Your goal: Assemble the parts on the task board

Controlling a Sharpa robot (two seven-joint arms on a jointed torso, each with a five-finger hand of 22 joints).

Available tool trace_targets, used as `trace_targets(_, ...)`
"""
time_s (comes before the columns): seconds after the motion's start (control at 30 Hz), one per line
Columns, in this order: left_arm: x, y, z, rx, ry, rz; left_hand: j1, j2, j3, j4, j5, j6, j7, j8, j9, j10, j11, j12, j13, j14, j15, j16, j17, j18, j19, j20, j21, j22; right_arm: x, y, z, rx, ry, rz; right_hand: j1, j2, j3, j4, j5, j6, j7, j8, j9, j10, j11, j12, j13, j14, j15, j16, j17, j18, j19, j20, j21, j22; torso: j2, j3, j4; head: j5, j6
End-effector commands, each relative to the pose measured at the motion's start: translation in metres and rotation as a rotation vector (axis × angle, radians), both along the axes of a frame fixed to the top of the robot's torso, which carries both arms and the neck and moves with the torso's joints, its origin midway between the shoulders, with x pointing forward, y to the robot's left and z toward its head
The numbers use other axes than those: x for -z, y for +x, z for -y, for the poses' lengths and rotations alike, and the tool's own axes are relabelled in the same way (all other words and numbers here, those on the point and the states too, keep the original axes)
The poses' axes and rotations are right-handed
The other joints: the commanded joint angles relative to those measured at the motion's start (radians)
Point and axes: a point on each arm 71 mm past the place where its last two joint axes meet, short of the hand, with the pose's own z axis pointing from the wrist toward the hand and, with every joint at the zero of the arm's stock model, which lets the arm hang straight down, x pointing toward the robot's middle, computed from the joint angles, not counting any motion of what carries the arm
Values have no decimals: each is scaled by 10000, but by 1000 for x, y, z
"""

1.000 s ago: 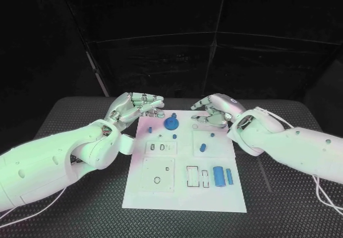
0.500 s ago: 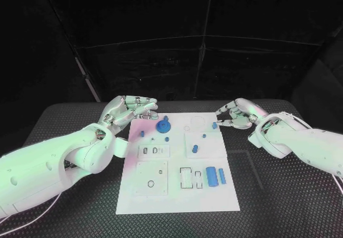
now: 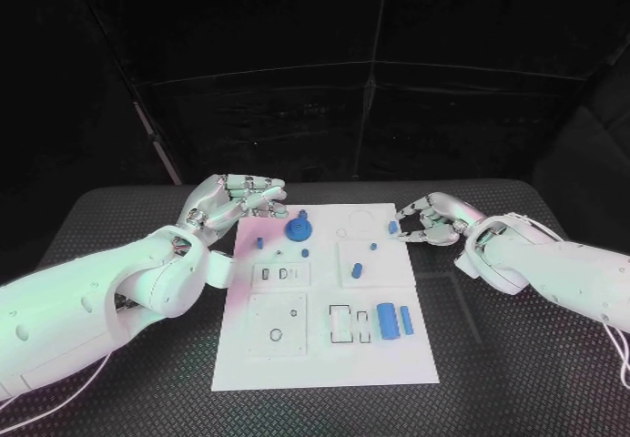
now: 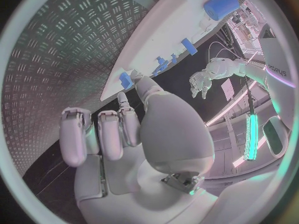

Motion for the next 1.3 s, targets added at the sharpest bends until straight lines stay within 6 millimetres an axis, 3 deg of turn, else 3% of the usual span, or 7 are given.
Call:
trace_targets(0.03, -2, 0, 1, 128, -106, 109, 24, 100, 8, -45, 0, 10, 84, -56, -11, -28, 35, -40, -6, -32, 37, -64, -12, 127, -95, 10, -58, -14, 1, 2, -1, -9, -144, 14, -21, 24, -81, -6, 43, -84, -11, -46, -14, -28, 61, -33, 895, 638, 61, -41, 733, 177, -40, 7, -38, 831, -6, -9, -4, -6, -12)
trace_targets(0.53, -1, 1, 0, 92, -86, 92, 24, 102, 7, -47, 0, 11, 85, -56, -11, -28, 36, -40, -6, -32, 38, -67, -13, 128, -104, 12, -67, -13, 4, 6, -9, 69, 113, 12, -179, 209, -203, 112, 41, -120, 49, 30, 25, 31, 116, 59, 969, 667, 108, 3, 842, 160, 26, 51, -16, 909, -6, 0, -9, 32, -44)
trace_targets(1.07, 0, 1, -1, 59, -50, 41, 24, 107, 7, -50, 1, 9, 88, -57, -11, -30, 38, -41, -6, -31, 40, -73, -15, 130, -115, 15, -80, -12, 6, 9, -15, 74, 196, -101, -133, 585, -206, 47, -144, 693, -48, 349, 105, 175, 37, 283, 1165, 709, 58, 81, 1022, 116, 188, 29, 57, 1123, -16, -3, 2, 1, -73)
trace_targets(1.3, 0, 1, -1, 63, -45, 31, 24, 107, 7, -50, 1, 9, 88, -57, -11, -30, 38, -41, -6, -31, 40, -73, -15, 130, -115, 15, -80, -12, 7, 10, -15, 109, 183, -156, -134, 612, -197, 36, -156, 764, -61, 368, 105, 187, 25, 301, 1181, 715, 48, 92, 1047, 110, 205, 19, 65, 1147, -12, -2, -9, 17, -105)
